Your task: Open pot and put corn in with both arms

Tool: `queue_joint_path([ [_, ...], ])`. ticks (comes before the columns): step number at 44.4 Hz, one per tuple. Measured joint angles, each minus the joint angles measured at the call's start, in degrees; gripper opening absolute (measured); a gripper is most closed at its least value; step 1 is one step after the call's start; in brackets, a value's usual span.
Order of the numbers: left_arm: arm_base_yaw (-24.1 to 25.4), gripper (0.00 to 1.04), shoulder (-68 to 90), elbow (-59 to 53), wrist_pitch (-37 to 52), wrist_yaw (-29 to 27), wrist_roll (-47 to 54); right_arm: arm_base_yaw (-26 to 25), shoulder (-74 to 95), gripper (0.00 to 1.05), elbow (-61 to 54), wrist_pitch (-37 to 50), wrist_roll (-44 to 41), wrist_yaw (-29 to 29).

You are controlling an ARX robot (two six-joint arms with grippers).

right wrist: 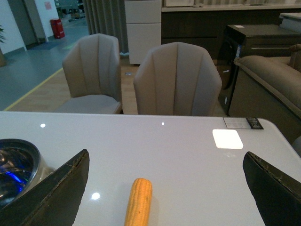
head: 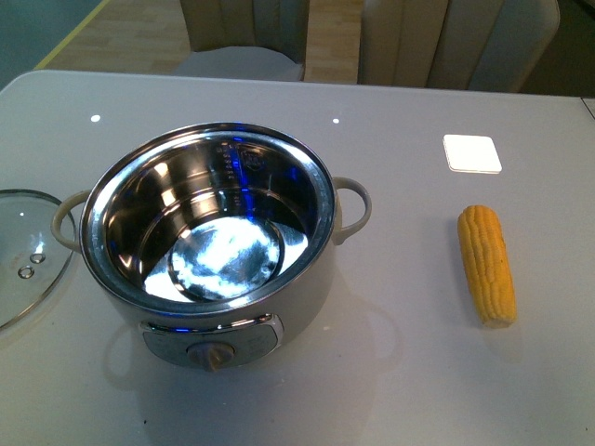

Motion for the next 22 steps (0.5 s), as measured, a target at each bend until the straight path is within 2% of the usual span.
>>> queue_joint_path([
  [7, -0.6, 0.98, -18.2, -9.5, -12.8, 0.3, -1.3, 0.0, 0.0, 0.96, 0.0, 0.0, 0.0, 0.0],
  [9, -0.7, 0.95, -20.7, -11.5, -11.7, 1.1, -0.6, 0.0, 0.0, 0.96, 0.0, 0.0, 0.0, 0.0],
  [11, -1.4, 0.86, -23.7, -15.1, -5.1, 1.8, 2.2, 0.0, 0.0, 0.96, 0.0, 0.0, 0.0, 0.0],
  [13, -2.1, 0.79, -27.5, -17.5, -3.5, 1.7, 4.0, 0.0, 0.0, 0.96, 0.0, 0.0, 0.0, 0.0],
  [16, -3.7, 0.63, -37.8, -21.7, -8.0, 0.6, 6.0, 0.0, 0.0, 0.96, 0.0, 0.0, 0.0, 0.0],
  [18, -4.4, 0.56, -42.2, -23.5, -10.7, -0.2, 6.5, 0.0, 0.0, 0.96, 0.0, 0.0, 0.0, 0.0],
  [22, -6.1, 0.38, -48.9, -27.4, -11.6, -1.9, 7.1, 0.0, 0.0, 0.96, 0.0, 0.0, 0.0, 0.0],
])
